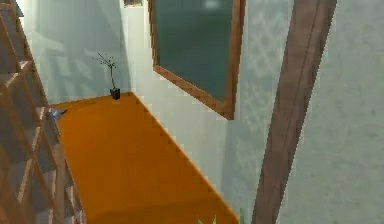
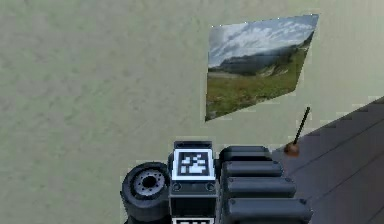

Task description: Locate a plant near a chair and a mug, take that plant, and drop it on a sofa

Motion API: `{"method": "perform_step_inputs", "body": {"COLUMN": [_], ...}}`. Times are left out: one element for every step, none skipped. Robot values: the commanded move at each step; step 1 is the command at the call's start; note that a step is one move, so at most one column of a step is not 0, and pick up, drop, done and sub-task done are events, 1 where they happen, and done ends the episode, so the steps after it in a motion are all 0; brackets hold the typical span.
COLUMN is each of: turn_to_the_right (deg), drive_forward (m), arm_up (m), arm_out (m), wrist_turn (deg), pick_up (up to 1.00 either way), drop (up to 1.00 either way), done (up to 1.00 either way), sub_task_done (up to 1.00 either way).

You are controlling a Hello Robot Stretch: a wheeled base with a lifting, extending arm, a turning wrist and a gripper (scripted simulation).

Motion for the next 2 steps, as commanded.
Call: {"method": "perform_step_inputs", "body": {"turn_to_the_right": [45.0, 3.0], "drive_forward": [0.00, 0.00], "arm_up": [0.00, 0.00], "arm_out": [0.00, 0.00], "wrist_turn": [0.0, 0.0], "pick_up": [0.00, 0.00], "drop": [0.00, 0.00], "done": [0.00, 0.00], "sub_task_done": [0.00, 0.00]}}
